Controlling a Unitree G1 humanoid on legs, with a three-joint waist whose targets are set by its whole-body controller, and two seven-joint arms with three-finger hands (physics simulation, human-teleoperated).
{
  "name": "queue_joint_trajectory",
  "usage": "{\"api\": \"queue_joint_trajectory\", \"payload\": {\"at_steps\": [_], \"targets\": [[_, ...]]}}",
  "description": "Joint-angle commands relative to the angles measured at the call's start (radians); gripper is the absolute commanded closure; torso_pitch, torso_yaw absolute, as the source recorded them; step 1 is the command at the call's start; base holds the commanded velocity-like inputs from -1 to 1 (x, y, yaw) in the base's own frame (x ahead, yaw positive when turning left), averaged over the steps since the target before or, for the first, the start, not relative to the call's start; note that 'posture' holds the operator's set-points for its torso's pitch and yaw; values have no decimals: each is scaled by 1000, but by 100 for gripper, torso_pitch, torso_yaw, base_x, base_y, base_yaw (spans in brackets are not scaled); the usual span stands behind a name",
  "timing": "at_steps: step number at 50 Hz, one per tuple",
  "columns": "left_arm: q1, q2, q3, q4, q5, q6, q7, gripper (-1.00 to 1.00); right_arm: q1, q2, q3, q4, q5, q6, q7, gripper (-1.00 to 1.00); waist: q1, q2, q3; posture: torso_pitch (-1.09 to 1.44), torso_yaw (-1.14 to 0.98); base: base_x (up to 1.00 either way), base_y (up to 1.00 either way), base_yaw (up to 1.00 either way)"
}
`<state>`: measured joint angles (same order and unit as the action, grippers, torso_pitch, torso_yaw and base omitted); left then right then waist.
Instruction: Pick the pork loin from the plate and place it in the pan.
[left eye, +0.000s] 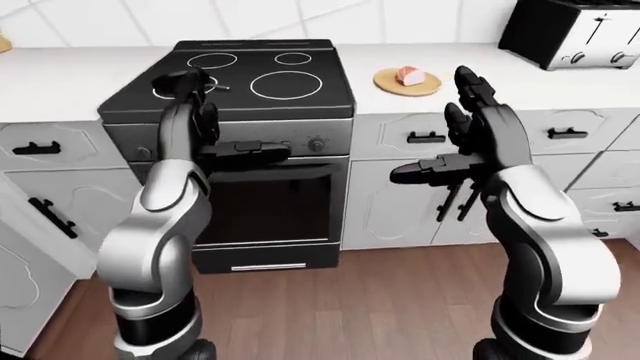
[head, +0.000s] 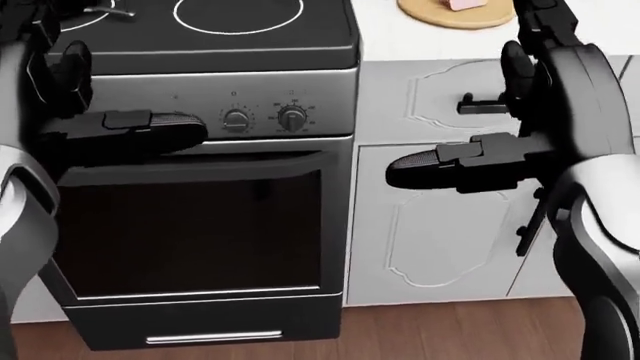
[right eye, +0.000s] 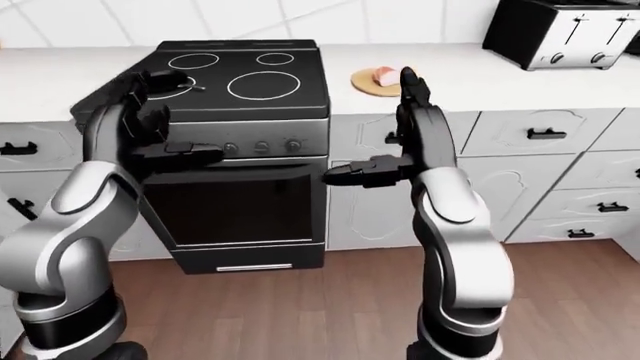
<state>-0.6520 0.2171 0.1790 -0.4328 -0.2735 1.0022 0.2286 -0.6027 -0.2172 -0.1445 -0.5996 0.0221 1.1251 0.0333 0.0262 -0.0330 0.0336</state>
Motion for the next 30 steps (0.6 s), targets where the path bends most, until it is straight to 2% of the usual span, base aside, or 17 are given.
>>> {"api": "queue_joint_trajectory", "payload": {"at_steps": [1,2,3,4,8,12,14,15,16,17,18,20,24,27,28,29,30], "targets": [[-42,6,3,-34,-9,-4,0,-100,-36,-16,-14,-24,-7,-2,-3,-100,-3,-17,-24,0,0,26,-8,0],[-48,7,4,-37,-12,4,2,-100,-39,-17,-15,-24,-6,1,-3,-100,-5,-58,-36,0,0,26,-7,0],[-64,10,10,-45,-19,23,7,-100,-45,-20,-16,-24,-6,6,-2,-100,-14,-6,-17,0,0,26,-8,0],[-72,11,12,-46,-24,29,11,-100,-48,-21,-17,-27,-6,12,-2,-100,-7,-32,-11,0,0,26,-9,0],[-91,20,21,-64,-45,53,27,-100,-53,-27,-22,-44,-3,30,0,-100,-20,-3,-11,0,0,25,-8,0],[-92,24,17,-64,-50,52,34,-100,-57,-33,-26,-54,-1,44,3,-100,-28,43,3,0,0,26,-9,0],[-96,27,17,-62,-52,53,36,-100,-55,-31,-23,-48,-1,38,1,-100,-36,86,-7,0,0,25,-9,0],[-97,30,19,-62,-53,54,36,-100,-56,-31,-20,-47,-2,39,0,-100,-37,120,-22,0,0,26,-9,0],[-96,31,20,-60,-55,52,35,-100,-56,-31,-19,-46,-3,38,1,-100,-26,89,-15,0,0,26,-9,0],[-95,32,21,-58,-56,50,35,-100,-57,-32,-20,-46,-3,38,1,-100,-30,105,-13,0,0,25,-9,0],[-94,33,21,-55,-56,46,36,-100,-58,-32,-19,-47,-4,41,2,-100,-27,106,-12,0,0,25,-9,0],[-97,34,20,-54,-57,48,38,-100,-58,-33,-19,-48,-5,43,3,-100,-20,92,-20,0,0,26,-9,0],[-102,34,18,-53,-61,52,42,-100,-71,-38,-17,-43,-8,52,8,-100,-12,59,-12,0,0,26,-10,0],[-108,35,17,-49,-62,51,43,-100,-79,-41,-18,-43,-10,59,10,-100,-4,9,-14,0,0,26,-11,0],[-104,36,16,-49,-62,47,41,-100,-78,-40,-16,-40,-11,55,10,-100,-3,-22,-24,0,0,25,-10,0],[-101,37,16,-47,-61,43,40,-100,-79,-37,-16,-34,-12,50,9,-100,-1,-57,-51,0,0,26,-10,0],[-101,36,16,-48,-61,45,41,-100,-80,-36,-13,-29,-13,46,9,-100,-11,-21,-17,0,0,26,-12,0]]}}
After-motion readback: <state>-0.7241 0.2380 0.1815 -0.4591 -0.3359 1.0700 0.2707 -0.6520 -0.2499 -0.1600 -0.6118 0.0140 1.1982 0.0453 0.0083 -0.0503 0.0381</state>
